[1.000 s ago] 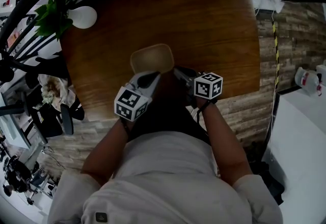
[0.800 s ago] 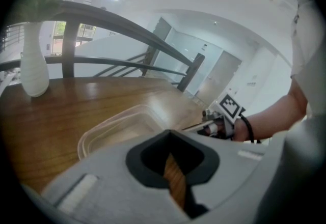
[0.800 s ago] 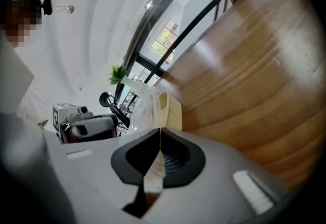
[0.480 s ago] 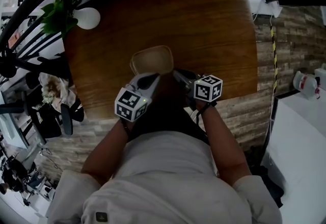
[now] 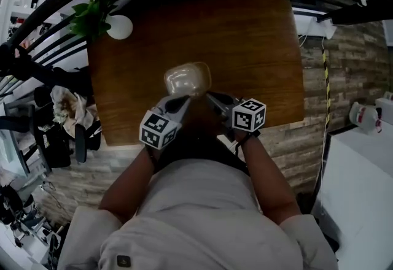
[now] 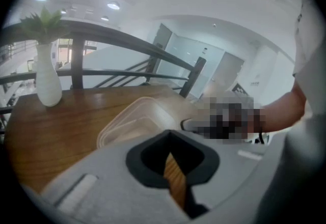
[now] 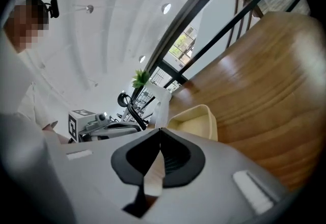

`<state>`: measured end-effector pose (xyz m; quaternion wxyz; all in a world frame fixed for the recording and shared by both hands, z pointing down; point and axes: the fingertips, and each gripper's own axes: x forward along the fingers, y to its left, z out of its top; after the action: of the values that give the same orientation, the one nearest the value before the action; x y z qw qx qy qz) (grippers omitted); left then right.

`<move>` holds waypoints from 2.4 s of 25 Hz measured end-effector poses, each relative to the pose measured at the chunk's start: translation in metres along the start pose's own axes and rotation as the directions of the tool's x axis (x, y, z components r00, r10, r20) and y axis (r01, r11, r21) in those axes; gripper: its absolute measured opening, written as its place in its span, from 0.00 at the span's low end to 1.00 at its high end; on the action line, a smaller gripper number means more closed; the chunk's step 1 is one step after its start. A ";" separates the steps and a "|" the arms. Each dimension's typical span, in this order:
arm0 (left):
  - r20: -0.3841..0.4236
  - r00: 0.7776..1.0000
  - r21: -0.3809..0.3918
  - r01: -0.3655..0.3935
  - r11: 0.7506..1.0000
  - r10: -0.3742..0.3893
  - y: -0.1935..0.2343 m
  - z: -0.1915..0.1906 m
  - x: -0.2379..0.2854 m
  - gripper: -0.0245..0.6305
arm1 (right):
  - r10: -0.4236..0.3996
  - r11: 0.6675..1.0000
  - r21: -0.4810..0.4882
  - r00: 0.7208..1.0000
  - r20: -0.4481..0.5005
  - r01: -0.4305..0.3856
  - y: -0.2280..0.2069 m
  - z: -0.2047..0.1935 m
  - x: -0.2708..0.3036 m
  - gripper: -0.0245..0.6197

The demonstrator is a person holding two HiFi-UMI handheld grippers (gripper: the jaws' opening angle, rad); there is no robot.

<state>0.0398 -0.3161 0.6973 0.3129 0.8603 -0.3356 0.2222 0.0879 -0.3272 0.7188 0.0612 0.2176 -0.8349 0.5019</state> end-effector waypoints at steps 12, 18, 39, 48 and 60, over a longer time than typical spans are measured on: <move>0.117 0.989 0.022 -0.090 0.996 0.087 -0.036 0.037 -0.052 0.04 | 0.047 0.983 -0.179 0.999 0.019 -0.043 0.077 0.033 -0.039 0.05; 0.203 0.972 0.046 -0.127 0.991 0.115 -0.065 0.071 -0.074 0.04 | 0.050 0.955 -0.293 0.998 0.025 -0.041 0.116 0.048 -0.069 0.05; 0.283 0.956 0.153 -0.128 0.980 0.081 -0.105 0.099 -0.123 0.04 | 0.052 0.915 -0.403 0.990 0.133 0.006 0.184 0.052 -0.115 0.05; 0.284 0.959 0.200 -0.060 0.978 0.001 -0.101 0.076 -0.194 0.04 | 0.018 0.919 -0.389 0.975 0.219 0.070 0.238 0.024 -0.083 0.05; 0.294 0.953 0.263 -0.001 0.965 -0.079 -0.084 0.001 -0.330 0.04 | 0.001 0.913 -0.389 0.952 0.305 0.123 0.343 -0.071 -0.018 0.05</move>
<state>-0.1229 -0.1235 0.4684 0.1469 0.9242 -0.3301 0.1239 -0.0500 -0.1231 0.4692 -0.0064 0.2998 -0.9125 0.2781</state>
